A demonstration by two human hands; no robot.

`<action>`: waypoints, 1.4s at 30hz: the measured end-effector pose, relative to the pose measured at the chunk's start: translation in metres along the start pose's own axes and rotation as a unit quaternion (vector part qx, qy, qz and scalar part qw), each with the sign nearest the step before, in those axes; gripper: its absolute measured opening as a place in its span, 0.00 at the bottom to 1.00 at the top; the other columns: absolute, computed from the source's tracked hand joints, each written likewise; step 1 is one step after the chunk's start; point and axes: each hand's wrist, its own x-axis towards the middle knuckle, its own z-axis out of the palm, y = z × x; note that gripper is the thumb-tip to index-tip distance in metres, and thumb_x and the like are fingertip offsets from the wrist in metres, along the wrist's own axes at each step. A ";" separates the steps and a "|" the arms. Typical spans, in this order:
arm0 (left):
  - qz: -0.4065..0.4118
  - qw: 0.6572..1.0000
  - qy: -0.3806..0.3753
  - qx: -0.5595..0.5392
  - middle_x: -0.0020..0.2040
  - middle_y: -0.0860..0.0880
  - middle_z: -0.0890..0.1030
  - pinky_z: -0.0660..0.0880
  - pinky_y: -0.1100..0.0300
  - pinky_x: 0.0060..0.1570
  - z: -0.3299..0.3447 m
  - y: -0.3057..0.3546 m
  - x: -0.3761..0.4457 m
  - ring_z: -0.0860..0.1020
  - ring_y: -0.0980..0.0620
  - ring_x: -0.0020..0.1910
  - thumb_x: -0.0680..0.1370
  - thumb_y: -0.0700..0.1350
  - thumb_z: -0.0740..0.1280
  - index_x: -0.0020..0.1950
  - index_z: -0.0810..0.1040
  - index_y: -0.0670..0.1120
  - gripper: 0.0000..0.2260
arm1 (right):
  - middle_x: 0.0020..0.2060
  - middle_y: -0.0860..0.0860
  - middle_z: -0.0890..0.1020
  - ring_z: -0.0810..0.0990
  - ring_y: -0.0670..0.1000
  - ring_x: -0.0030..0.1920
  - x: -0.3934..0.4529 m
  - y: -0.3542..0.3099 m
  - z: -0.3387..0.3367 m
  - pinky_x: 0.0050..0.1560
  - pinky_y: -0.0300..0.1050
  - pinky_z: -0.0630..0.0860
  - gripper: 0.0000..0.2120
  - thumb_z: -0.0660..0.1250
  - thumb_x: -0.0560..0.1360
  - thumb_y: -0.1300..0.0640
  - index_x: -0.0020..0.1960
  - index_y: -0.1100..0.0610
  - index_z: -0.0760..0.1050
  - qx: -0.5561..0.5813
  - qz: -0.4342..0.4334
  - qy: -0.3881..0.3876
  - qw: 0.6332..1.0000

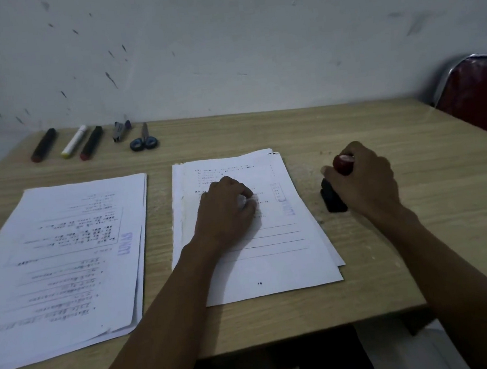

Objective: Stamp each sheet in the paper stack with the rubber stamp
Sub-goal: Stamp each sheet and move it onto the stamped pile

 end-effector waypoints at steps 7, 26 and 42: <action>0.006 1.000 0.002 -0.005 0.51 0.51 0.80 0.72 0.49 0.54 0.001 -0.003 0.000 0.75 0.48 0.52 0.71 0.53 0.61 0.48 0.82 0.49 0.14 | 0.41 0.52 0.79 0.77 0.56 0.44 -0.009 0.003 0.004 0.42 0.46 0.69 0.12 0.70 0.73 0.47 0.48 0.54 0.73 -0.038 0.000 -0.004 0.999; 0.006 1.000 -0.001 -0.002 0.52 0.49 0.79 0.71 0.48 0.55 0.001 -0.002 0.000 0.75 0.45 0.53 0.73 0.49 0.65 0.49 0.81 0.48 0.09 | 0.52 0.55 0.80 0.79 0.58 0.50 -0.020 0.002 -0.001 0.47 0.49 0.74 0.30 0.75 0.66 0.39 0.60 0.50 0.66 -0.015 0.059 -0.012 0.998; -0.020 0.999 -0.043 -0.011 0.56 0.50 0.77 0.72 0.52 0.57 -0.002 0.005 0.000 0.75 0.50 0.56 0.73 0.51 0.71 0.53 0.79 0.47 0.12 | 0.48 0.50 0.79 0.79 0.54 0.51 -0.081 -0.036 0.019 0.46 0.47 0.74 0.25 0.66 0.70 0.32 0.51 0.53 0.76 -0.138 0.003 -0.085 0.987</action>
